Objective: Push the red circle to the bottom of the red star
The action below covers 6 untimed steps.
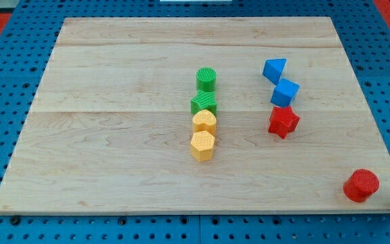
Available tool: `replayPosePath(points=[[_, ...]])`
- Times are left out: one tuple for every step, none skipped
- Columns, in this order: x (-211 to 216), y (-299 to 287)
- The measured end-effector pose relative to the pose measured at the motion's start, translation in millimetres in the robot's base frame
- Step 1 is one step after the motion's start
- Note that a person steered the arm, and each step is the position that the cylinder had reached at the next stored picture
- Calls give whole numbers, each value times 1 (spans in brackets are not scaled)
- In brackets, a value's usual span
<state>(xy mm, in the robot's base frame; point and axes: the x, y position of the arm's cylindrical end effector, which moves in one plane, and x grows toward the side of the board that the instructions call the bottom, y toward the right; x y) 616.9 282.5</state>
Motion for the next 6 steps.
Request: replayPosePath(points=[[-3,-23],[-20,-28],[-32,-41],[-38,-60],[-47,-71],[-63,-81]])
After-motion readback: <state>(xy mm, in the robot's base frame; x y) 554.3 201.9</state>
